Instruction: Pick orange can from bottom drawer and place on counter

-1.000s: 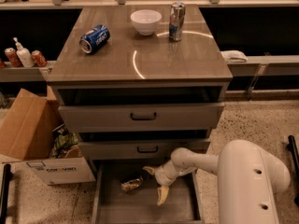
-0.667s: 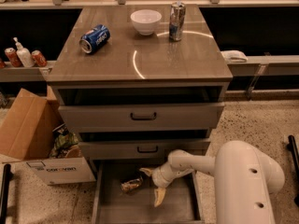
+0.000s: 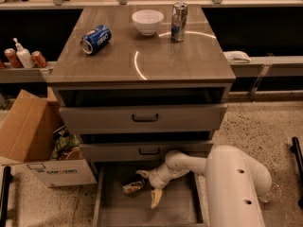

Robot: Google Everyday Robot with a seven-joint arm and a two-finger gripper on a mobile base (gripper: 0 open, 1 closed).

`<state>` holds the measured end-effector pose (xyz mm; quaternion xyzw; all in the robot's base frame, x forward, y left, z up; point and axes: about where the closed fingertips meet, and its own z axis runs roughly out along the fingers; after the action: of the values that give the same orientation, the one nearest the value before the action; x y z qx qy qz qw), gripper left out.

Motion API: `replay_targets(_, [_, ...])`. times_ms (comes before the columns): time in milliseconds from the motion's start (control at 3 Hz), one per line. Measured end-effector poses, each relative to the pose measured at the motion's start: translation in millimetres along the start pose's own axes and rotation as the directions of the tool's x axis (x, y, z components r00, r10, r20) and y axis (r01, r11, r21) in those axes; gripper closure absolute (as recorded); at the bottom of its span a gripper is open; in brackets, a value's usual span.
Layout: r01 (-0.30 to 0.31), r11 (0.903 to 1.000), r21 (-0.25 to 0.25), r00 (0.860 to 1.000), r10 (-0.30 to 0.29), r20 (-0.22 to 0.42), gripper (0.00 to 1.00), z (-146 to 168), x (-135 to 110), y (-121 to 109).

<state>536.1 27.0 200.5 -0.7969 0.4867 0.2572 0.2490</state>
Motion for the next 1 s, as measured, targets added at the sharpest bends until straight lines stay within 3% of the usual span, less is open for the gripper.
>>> replay_targets(333, [-0.008, 0.9990, 0.043, 0.999, 0.007, 0.033, 0.00, 16, 0, -2])
replay_targets(1000, [-0.059, 0.9866, 0.152, 0.988, 0.035, 0.153, 0.00, 50, 9, -18])
